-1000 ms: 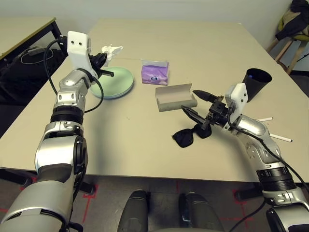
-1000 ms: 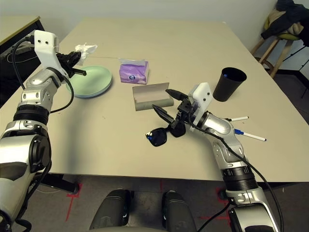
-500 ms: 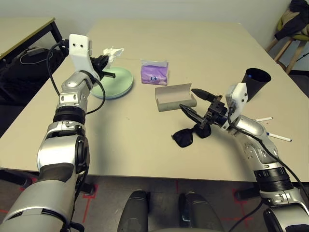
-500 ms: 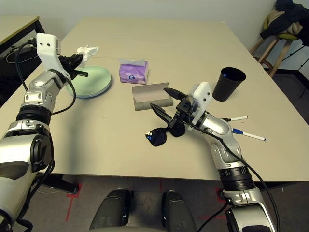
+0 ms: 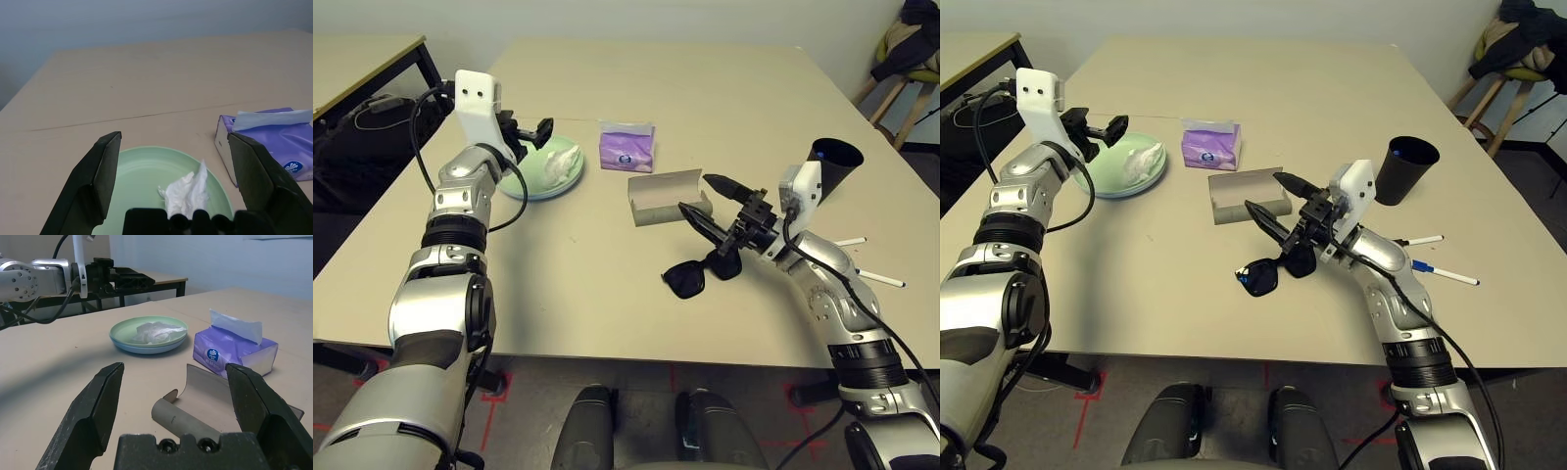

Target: Organize and tidy the items on the table.

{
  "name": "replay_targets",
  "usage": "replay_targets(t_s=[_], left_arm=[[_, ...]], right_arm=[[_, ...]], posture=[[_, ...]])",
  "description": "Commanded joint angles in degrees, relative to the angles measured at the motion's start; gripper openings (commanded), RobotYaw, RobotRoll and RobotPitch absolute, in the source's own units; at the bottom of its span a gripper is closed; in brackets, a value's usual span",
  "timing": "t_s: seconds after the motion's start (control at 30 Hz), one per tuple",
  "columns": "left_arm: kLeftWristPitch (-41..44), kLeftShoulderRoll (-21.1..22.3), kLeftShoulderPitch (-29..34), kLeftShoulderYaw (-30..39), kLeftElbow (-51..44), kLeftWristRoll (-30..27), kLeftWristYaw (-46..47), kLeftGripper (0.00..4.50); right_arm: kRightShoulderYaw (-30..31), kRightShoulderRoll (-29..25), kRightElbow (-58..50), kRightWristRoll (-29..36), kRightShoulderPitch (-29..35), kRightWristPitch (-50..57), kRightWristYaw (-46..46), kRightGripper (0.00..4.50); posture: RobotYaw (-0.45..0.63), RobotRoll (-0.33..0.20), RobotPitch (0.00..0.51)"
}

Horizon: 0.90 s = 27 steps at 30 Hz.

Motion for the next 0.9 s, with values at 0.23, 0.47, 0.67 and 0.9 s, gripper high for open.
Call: replay_targets(t_s=[0.23, 0.47, 0.67, 0.9], left_arm=[[10.52, 3.5, 11.11, -1.45, -18.4, -7.3, -23.66, 4.45], [16.62, 5.07, 20.56, -2.71, -34.46, -12.5, -32.91, 4.45], [9.44, 5.86, 22.28, -6.07, -34.45, -8.98, -36.96, 4.45], [4.33, 5.81, 21.17, -7.55, -30.46, -9.01, -41.17, 4.45]], right_arm=[[-0.61, -0.79, -0.5, -0.27, 0.2, 0.5, -0.16, 4.5], [-0.28, -0.63, -0.61, -0.46, -0.28, 0.91, -0.29, 4.5], [-0.15, -1.5, -0.16, -0.3, -0.64, 1.24, 1.11, 4.5], [1.46, -4.92, 4.16, -3.31, -3.52, 1.2, 4.17, 4.5]], posture=[[0.15, 0.0, 0.063], [0.16, 0.0, 0.067], [0.19, 0.0, 0.078], [0.22, 0.0, 0.108]])
